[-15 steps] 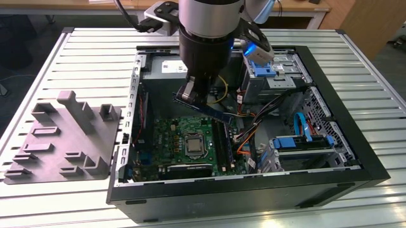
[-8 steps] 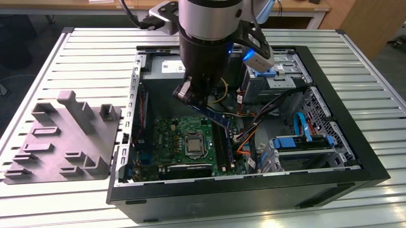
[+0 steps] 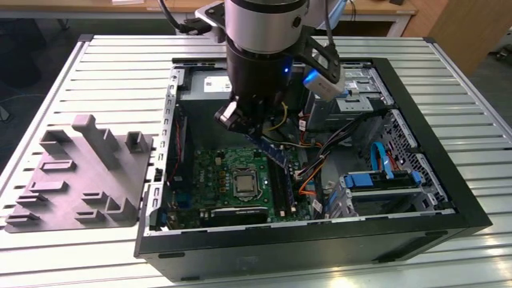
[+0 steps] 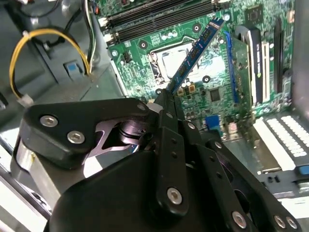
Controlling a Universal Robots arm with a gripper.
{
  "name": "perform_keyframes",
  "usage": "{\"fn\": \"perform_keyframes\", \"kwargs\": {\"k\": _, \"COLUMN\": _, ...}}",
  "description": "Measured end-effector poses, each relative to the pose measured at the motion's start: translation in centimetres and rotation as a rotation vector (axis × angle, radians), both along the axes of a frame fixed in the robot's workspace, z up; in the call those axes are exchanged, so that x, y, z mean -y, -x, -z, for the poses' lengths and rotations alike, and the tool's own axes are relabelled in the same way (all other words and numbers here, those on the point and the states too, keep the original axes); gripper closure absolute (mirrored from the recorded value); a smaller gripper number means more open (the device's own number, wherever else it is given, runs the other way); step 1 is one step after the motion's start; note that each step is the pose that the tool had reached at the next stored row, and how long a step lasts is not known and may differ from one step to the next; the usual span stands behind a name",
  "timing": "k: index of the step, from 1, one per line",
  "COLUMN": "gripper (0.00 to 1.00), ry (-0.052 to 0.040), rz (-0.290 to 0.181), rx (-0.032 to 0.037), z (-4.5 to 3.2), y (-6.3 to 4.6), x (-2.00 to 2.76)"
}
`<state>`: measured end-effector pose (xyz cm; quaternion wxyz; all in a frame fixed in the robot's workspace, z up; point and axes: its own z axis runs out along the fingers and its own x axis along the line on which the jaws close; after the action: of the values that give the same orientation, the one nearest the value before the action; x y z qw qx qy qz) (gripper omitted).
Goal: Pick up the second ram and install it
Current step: 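Insert the second ram into the second slot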
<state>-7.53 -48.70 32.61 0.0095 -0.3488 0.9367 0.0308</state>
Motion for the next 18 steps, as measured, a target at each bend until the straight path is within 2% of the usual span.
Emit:
{"fn": "perform_keyframes", "kwargs": {"k": 15, "gripper": 0.89, "ry": 0.0, "rz": 0.252, "rx": 0.0, "z": 0.34, "y": 0.0, "x": 0.0}}
{"fn": "perform_keyframes", "kwargs": {"k": 18, "gripper": 0.89, "ry": 0.0, "rz": 0.326, "rx": 0.0, "z": 0.41, "y": 0.0, "x": 0.0}}
